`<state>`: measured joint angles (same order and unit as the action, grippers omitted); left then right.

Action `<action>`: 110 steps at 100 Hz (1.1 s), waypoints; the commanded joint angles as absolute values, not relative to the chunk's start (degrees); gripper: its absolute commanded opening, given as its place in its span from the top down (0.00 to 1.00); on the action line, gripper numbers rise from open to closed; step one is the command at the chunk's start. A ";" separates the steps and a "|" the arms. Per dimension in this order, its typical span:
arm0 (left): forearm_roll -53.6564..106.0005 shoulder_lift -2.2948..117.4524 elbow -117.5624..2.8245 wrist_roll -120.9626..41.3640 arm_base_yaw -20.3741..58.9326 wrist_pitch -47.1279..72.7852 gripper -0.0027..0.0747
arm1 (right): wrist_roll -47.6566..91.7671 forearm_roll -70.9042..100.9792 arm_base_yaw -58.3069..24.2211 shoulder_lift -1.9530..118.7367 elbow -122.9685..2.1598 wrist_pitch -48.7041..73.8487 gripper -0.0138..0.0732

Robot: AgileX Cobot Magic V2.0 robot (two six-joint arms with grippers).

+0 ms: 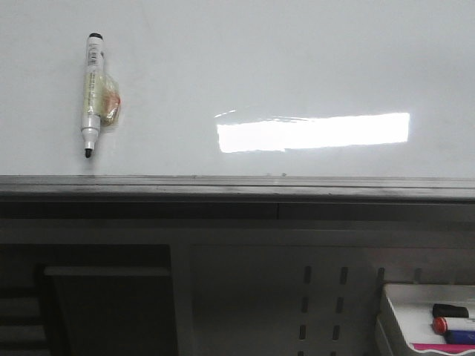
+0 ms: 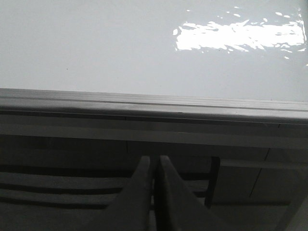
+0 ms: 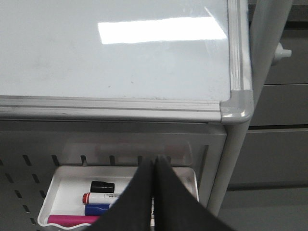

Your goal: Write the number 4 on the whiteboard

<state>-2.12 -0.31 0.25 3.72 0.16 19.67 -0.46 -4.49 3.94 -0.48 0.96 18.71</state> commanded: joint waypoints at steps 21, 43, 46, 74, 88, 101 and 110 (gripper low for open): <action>-1.70 -1.76 2.21 4.28 0.12 16.78 0.99 | -0.33 -5.17 4.21 -1.43 2.05 17.72 0.92; -1.70 -1.76 2.21 4.28 0.12 16.78 0.99 | -0.33 -5.17 4.21 -1.43 2.05 17.72 0.92; -1.82 -1.76 2.21 4.28 0.12 16.78 0.99 | -0.33 -5.17 4.21 -1.43 2.05 17.72 0.92; -1.82 -1.76 2.21 4.28 0.12 14.14 0.99 | -0.33 -5.41 4.21 -1.43 2.05 15.75 0.92; -1.82 -1.76 2.21 4.28 0.12 13.09 0.99 | -0.33 -5.41 4.21 -1.43 2.05 9.66 0.92; -1.82 -1.76 2.21 4.28 0.12 12.37 0.99 | -0.33 -5.41 4.21 -1.43 2.05 4.58 0.92; -1.82 -1.76 2.21 4.28 0.12 11.72 0.99 | -0.33 -5.41 4.21 -1.43 2.05 3.72 0.92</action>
<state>-2.12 -0.31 0.25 3.72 0.16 17.41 -0.46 -4.75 3.94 -0.48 0.96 10.02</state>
